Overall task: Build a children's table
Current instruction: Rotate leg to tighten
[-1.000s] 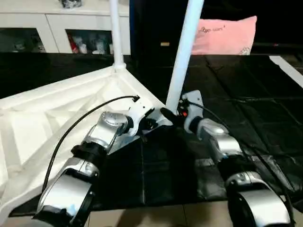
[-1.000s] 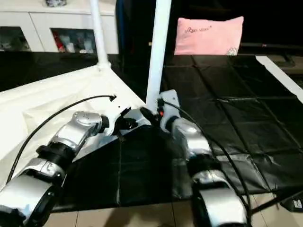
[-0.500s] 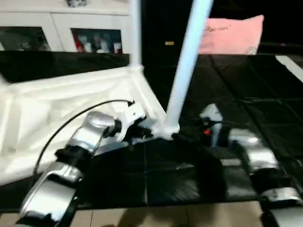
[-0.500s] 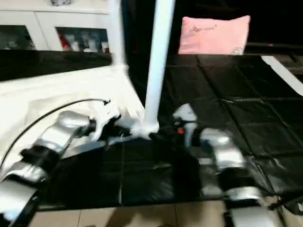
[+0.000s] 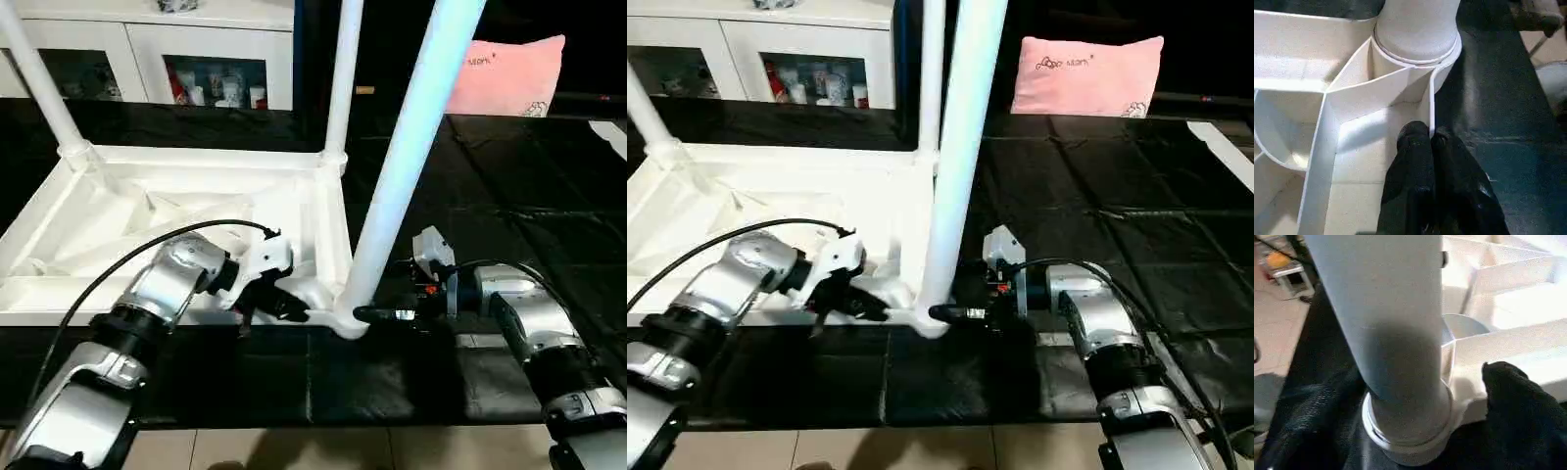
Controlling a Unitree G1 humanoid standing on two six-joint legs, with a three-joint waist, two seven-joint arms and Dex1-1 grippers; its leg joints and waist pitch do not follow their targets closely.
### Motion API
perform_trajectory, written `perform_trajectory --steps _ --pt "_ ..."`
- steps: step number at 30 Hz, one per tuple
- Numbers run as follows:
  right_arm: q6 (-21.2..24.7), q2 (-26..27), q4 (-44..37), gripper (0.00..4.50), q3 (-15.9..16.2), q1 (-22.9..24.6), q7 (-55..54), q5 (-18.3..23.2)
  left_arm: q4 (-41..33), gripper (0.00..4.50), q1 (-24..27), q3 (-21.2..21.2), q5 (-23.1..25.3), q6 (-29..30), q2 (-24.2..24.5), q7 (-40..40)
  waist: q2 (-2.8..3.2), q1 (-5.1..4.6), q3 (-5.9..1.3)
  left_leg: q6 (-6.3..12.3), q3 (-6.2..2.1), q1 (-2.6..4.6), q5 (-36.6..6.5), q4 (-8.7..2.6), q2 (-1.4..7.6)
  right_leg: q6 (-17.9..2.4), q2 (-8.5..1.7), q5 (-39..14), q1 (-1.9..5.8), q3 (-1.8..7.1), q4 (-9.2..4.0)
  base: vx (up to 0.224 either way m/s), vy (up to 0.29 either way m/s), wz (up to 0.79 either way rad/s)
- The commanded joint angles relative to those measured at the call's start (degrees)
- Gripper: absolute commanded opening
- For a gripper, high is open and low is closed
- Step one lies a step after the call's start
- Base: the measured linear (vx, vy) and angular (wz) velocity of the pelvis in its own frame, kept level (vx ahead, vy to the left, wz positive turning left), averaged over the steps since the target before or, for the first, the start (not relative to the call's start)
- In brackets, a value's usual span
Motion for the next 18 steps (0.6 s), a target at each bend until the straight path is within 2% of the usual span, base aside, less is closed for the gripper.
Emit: perform_trajectory --steps 1,4,5,18 --pt "-0.3 -0.3 0.4 3.58 0.3 -1.0 1.0 0.3 -2.1 0.00 0.4 -2.2 -0.4 0.0 -0.5 -3.6 0.07 -0.23 -3.54 3.69 1.43 -0.02 -6.4 -3.11 -0.09 -15.5 -2.65 -1.0 3.44 1.10 -2.99 0.000 0.000 0.00" --pt "-0.3 -0.3 0.2 3.44 0.8 -1.2 2.7 0.3 -3.2 0.00 0.6 -2.4 -0.5 0.5 -0.1 -4.2 0.08 -0.19 -3.55 3.79 1.42 -0.02 -6.3 -3.09 -0.08 -15.5 -2.63 -0.7 3.44 1.06 -2.93 0.000 0.000 0.00" --pt "-0.1 -0.3 0.0 3.32 1.0 -1.2 3.1 0.3 -3.3 0.00 0.6 -2.4 -0.5 0.6 0.0 -4.3 -0.10 -0.20 -3.57 3.86 1.44 -0.08 -6.1 -3.06 -0.09 -15.5 -2.67 -0.7 3.50 1.07 -2.91 0.000 0.000 0.00" --pt "1.6 -0.3 -0.2 2.19 2.0 -1.0 6.4 0.9 -4.1 0.00 0.9 -2.8 -0.7 1.2 0.1 -4.4 -0.21 -0.06 -3.62 4.07 1.45 -0.10 -5.3 -2.92 -0.17 -15.3 -2.67 -0.9 3.50 1.06 -2.82 0.000 0.000 0.00"
